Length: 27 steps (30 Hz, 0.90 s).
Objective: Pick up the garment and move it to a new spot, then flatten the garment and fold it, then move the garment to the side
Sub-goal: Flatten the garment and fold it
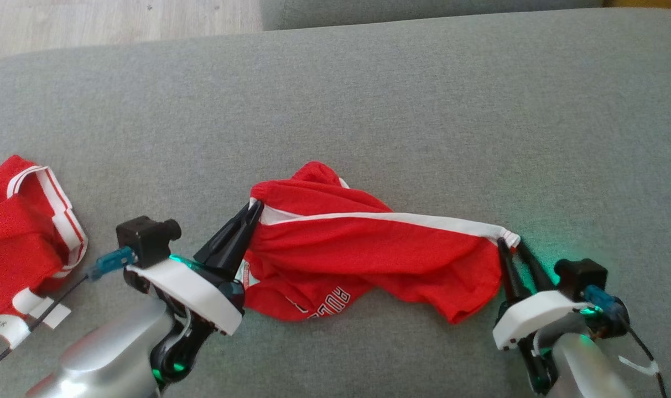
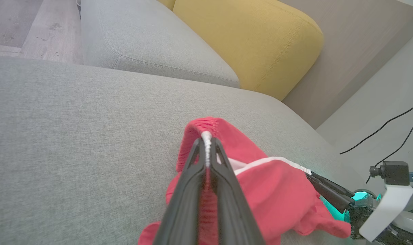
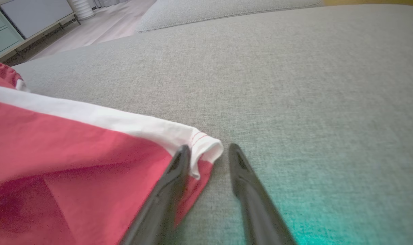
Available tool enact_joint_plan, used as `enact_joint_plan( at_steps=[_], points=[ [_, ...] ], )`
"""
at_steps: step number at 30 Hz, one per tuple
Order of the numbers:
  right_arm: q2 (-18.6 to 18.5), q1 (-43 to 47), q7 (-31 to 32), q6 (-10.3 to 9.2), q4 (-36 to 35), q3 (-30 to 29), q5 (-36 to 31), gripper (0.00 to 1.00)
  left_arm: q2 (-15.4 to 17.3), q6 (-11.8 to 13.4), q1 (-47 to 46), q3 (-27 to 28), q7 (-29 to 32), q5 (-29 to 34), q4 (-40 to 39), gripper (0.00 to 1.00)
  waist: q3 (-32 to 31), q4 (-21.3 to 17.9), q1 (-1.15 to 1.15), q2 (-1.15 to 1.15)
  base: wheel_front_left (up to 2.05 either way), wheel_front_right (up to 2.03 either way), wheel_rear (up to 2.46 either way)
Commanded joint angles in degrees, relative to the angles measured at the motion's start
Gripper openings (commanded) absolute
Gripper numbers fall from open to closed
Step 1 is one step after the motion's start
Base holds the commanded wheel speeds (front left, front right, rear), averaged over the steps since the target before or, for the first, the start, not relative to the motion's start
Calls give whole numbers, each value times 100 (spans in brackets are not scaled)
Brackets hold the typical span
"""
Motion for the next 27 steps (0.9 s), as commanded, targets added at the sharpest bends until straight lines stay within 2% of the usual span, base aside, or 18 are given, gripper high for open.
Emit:
enact_joint_plan(
  at_steps=[1, 6, 13, 17, 20, 23, 27],
  points=[
    [-18, -174, -28, -4, -55, 175, -51, 0, 153, -22, -181, 198, -77, -3, -96, 0, -5, -5, 0, 0, 0, 0, 0],
    [-18, -239, -28, -4, -308, -83, -252, 0, 154, -25, -200, 281, -86, 26, -97, 0, -5, -50, 0, 0, 0, 0, 0],
    [-90, -742, -28, -4, -1517, -608, -815, 0, 215, -34, -793, 868, -100, 70, -542, 0, 219, -139, 0, 0, 0, 0, 0],
    [-475, -1598, -28, -4, -1934, -573, -915, 0, 234, -36, -1763, 1018, 83, -43, -742, 0, 523, -196, 0, 0, 0, 0, 0],
    [-835, -2527, -28, -4, -2008, -571, -900, 0, 169, -36, -2714, 1152, 336, -142, -613, 0, 838, -288, 0, 0, 0, 0, 0],
    [-1146, -3477, -21, -4, -1960, -653, -861, 0, -51, -36, -3714, 1294, 405, -107, -283, 0, 1178, -364, 0, 0, 0, 0, 0],
    [-1409, -4441, -25, -4, -1953, -844, -962, 0, -477, -37, -4780, 1503, 134, 17, 273, 0, 1459, -468, 0, 0, 0, 0, 0]
  ],
)
